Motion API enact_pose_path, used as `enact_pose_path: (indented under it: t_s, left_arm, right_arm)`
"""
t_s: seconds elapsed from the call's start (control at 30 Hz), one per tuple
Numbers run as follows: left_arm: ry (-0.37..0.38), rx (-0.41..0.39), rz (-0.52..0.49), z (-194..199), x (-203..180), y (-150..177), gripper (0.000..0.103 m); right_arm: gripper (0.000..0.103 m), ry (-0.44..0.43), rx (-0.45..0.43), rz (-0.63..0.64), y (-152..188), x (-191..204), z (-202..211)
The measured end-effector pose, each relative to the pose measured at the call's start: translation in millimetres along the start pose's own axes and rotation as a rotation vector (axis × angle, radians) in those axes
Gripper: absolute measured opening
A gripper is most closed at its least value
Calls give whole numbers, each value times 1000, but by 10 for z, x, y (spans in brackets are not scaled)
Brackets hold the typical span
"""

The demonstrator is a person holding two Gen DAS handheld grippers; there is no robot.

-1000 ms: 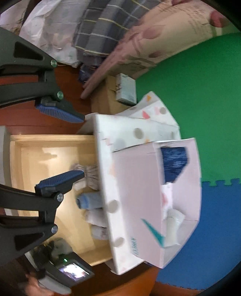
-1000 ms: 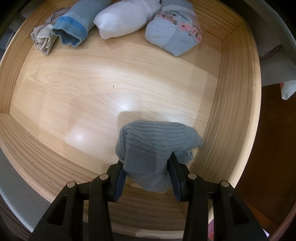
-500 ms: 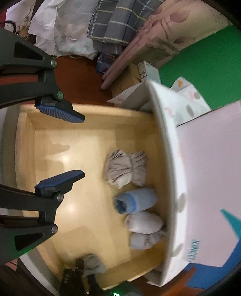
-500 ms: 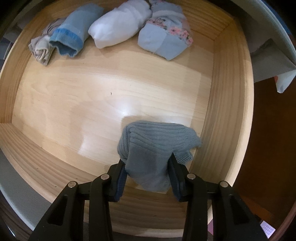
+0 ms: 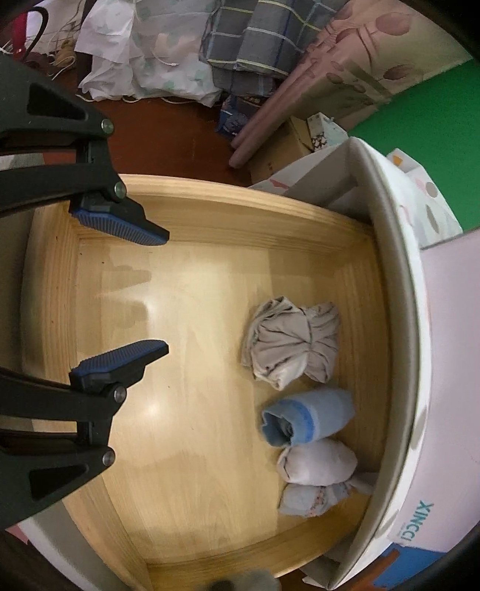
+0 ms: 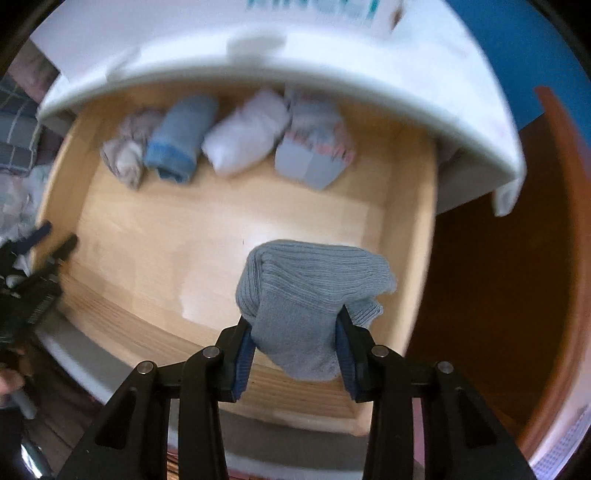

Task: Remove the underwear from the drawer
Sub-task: 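Move the empty left gripper back over the drawer while the right lifts the grey knit underwear, then carry the grey knit underwear into the white box and open the right gripper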

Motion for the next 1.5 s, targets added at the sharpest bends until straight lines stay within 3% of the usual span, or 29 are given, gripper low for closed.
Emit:
enact_pose_path:
  t_s: [0.43, 0.63, 1.07, 1.5]
  left_arm:
    - [18, 1, 19, -59, 45, 11, 54]
    - [21, -8, 31, -52, 59, 15, 54]
    - [30, 0, 38, -70, 75, 21, 54]
    - [28, 4, 48, -93, 69, 17, 54]
  right_arm:
    - [37, 47, -242, 18, -892, -234, 1436]
    - [37, 61, -321, 24, -1355, -160, 1715]
    - [37, 95, -322, 73, -2095, 233, 1432]
    - [37, 124, -233, 74, -2267, 255, 890]
Point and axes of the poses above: each gripper's, at about its wrist camera, not at the fingertips, and z roughly against the way its jaws point, x to its left, y to its underside, the point moved 2 cm from there along -z, roughly the way its jaws point, and after that the axes turned 12 degrees about -x, right-handed, at the moved point
